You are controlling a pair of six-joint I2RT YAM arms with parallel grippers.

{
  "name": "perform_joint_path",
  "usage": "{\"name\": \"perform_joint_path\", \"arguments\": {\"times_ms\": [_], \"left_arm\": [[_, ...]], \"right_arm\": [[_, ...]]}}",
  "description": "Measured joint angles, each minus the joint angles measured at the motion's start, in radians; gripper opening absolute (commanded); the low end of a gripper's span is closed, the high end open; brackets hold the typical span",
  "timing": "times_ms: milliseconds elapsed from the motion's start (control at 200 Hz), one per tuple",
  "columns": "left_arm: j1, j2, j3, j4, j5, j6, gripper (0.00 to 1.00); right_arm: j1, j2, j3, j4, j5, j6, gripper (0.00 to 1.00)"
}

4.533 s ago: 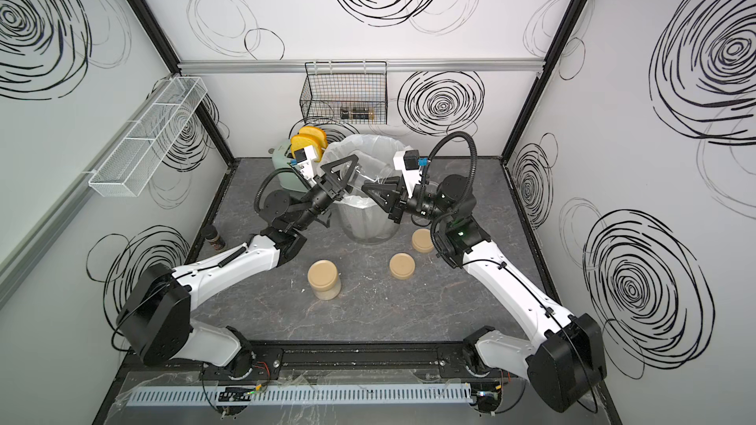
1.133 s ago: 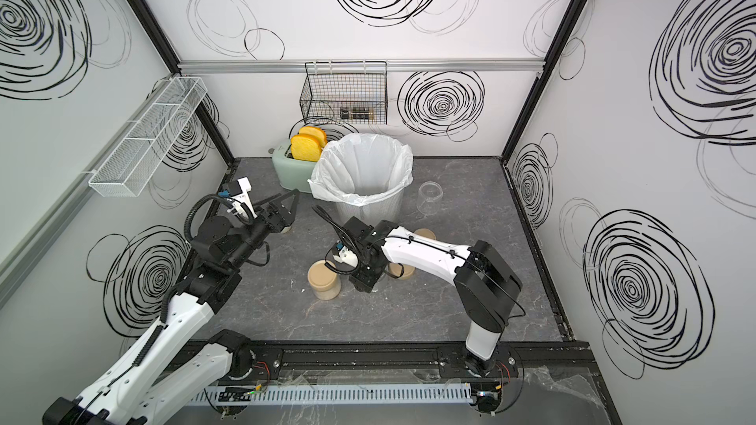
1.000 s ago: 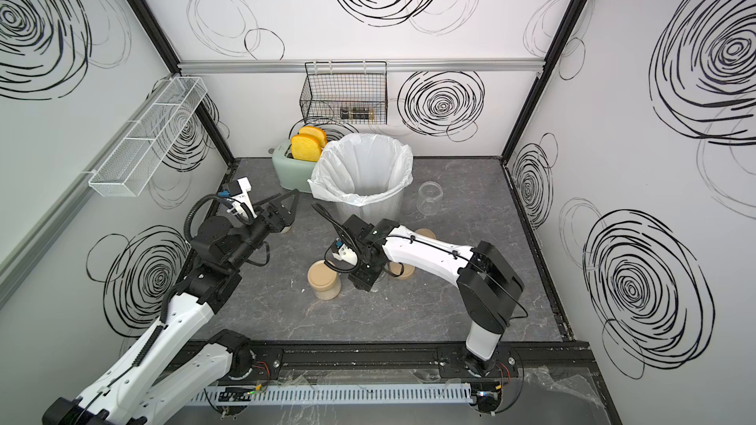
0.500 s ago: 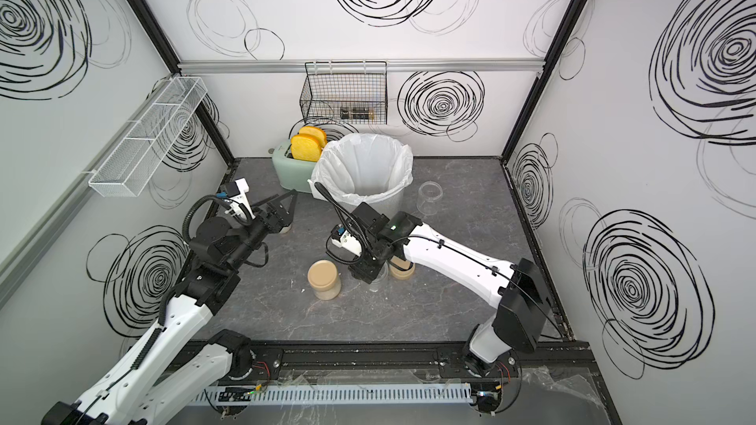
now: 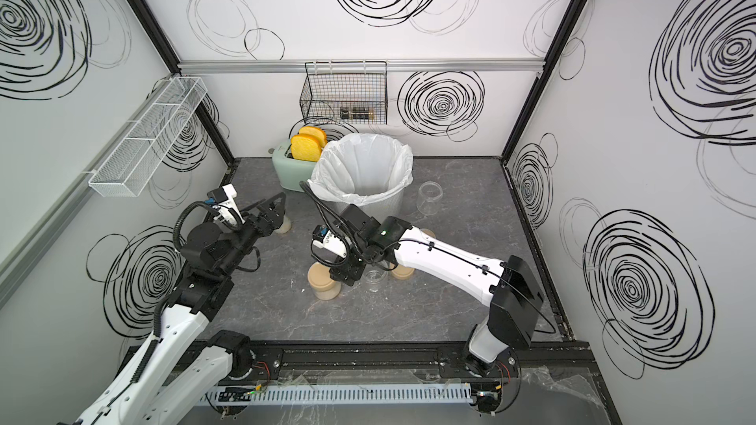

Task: Empty moldy rice from jars
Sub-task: Place the jar at the center of the board, then pick up the jar from the center of the board.

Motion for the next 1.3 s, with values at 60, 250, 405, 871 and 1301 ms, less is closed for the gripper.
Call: {"name": "perform_joint_path", "arguments": {"times_ms": [60, 250, 405, 871, 1301], "left_arm": [[0.021, -0.004, 0.0, -0.01, 0.004, -0.003, 0.96], [0.073, -0.014, -0.003, -0.019, 0.025, -0.011, 0.96], [0.081, -0.016, -0.008, -0.023, 0.034, -0.017, 0.96], [0.097, -0.01, -0.01, -0.023, 0.046, -0.026, 0.96], [0.11, -0.031, -0.058, -0.014, 0.067, -0.059, 0.96]], "right_arm": [[0.003, 0.019, 0.0, 0.021, -0.002, 0.001, 0.8], [0.01, 0.081, 0.021, 0.061, -0.007, -0.003, 0.83], [0.017, 0.134, 0.057, 0.066, -0.011, -0.007, 0.85], [0.046, 0.249, 0.119, 0.056, -0.005, -0.017, 0.89], [0.048, 0.265, 0.119, 0.06, -0.005, -0.016, 0.9]]}}
